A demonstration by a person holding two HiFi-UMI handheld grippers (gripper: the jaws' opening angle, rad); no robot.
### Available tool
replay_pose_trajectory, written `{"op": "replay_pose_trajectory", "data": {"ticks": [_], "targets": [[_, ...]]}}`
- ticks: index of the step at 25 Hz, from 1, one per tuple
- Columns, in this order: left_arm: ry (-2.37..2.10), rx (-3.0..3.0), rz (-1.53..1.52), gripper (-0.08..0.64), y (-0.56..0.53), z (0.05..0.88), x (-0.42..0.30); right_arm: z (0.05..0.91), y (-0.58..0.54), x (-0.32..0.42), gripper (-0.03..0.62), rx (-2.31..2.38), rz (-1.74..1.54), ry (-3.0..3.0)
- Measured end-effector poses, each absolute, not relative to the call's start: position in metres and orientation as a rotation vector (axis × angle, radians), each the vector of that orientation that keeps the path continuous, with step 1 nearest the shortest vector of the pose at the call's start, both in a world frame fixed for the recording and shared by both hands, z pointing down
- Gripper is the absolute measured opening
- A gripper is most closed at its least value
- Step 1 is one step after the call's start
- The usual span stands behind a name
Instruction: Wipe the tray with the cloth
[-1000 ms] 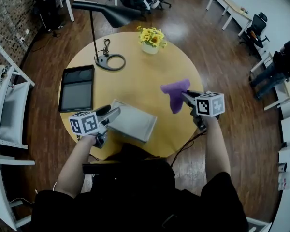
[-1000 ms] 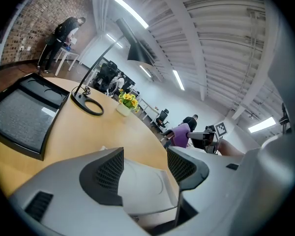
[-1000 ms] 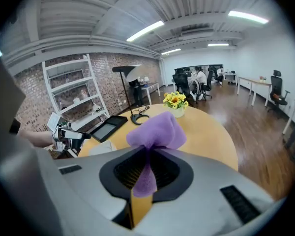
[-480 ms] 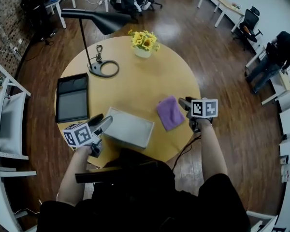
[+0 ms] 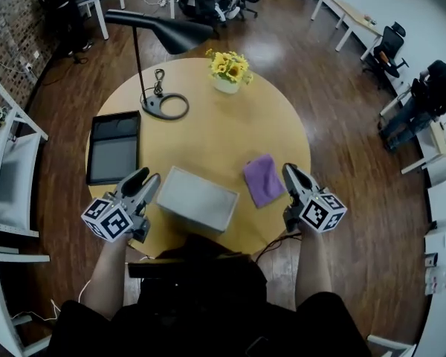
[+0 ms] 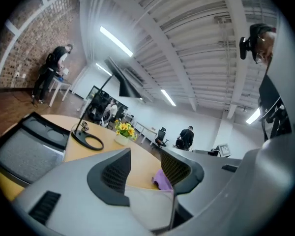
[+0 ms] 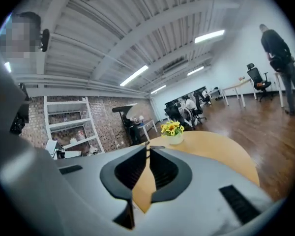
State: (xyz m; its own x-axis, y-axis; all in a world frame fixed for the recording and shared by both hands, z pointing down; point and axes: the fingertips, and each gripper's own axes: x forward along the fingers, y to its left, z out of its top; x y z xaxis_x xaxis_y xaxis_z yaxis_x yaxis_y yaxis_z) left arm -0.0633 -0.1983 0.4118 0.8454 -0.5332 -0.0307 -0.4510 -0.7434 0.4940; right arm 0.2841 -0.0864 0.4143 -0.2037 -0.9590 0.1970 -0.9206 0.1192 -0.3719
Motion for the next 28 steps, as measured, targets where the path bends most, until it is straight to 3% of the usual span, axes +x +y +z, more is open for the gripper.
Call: {"op": "replay_pose_trajectory", "data": {"ticks": [1,5,8,28], "targets": [[-0.761,2.564,-0.248,0.169,-0.197,0.407,-0.072,0.41,-0.081,0.283,0.005,-1.938,-0.592,2.276],[-0.896,2.595,-0.339,0.058,-0.194,0.395,-0.109,0.411,-0.061,0.291,0.003,-1.997,-0.525,2.185],[-0.955,2.59,-0.414,0.034,-0.191,0.391,-0.13,0.413,-0.047,0.3,0.002,-2.006,-0.494,2.083],[-1.138,2.697,-0.502,0.031,-0.188,0.366,-0.155,0.372,-0.067,0.263,0.0,-2.001,-0.262,2.171]]}}
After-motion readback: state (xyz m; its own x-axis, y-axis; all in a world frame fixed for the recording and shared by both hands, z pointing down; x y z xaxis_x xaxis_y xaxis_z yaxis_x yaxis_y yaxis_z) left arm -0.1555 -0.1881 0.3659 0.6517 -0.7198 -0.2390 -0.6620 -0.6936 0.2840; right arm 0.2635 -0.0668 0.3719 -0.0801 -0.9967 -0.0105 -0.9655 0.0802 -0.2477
